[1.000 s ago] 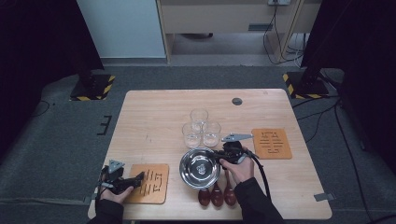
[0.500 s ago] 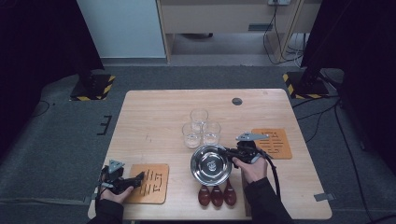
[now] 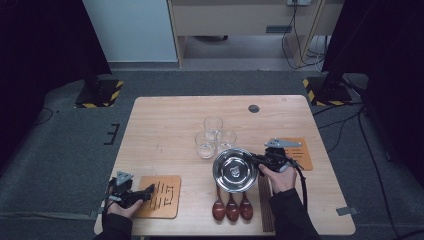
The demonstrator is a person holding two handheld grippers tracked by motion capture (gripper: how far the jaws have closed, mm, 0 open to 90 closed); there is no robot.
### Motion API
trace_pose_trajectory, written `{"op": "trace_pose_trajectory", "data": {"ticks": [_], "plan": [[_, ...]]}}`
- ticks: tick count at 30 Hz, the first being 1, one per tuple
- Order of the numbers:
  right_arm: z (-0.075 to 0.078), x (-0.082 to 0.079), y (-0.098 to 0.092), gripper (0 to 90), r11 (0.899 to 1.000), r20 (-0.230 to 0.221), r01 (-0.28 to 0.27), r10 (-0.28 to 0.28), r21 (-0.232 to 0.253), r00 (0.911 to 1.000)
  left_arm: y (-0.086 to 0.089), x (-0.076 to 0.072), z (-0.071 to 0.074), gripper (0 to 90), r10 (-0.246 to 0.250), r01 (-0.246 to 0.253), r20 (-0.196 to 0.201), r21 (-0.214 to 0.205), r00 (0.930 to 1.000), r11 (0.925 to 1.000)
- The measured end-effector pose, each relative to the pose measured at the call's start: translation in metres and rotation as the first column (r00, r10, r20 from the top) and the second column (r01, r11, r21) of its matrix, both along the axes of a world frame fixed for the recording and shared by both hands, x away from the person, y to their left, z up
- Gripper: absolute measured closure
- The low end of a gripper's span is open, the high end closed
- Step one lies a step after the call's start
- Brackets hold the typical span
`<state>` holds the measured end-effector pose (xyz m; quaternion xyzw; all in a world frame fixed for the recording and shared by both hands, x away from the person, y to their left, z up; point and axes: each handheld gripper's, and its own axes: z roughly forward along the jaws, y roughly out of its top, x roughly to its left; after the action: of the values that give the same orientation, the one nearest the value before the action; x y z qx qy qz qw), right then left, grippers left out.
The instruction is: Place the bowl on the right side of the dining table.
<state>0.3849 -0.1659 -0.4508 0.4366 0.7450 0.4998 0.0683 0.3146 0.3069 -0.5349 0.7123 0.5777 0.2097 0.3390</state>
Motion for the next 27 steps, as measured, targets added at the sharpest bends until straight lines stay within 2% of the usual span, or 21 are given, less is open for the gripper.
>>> {"op": "trace_pose_trajectory", "data": {"ticks": [14,27], "plan": [[0.007,0.003,-0.024,83.2,0.998,0.021,0.061,-0.061,0.031,0.9979,0.000,0.000,0.000,1.5,0.000,0.000,0.000,0.000,1.0000,1.0000],[0.011,0.009,-0.043,83.2,0.991,0.027,0.123,-0.124,0.044,0.9919,0.000,0.000,0.000,1.5,-0.001,0.001,0.000,0.000,1.0000,1.0000]]}}
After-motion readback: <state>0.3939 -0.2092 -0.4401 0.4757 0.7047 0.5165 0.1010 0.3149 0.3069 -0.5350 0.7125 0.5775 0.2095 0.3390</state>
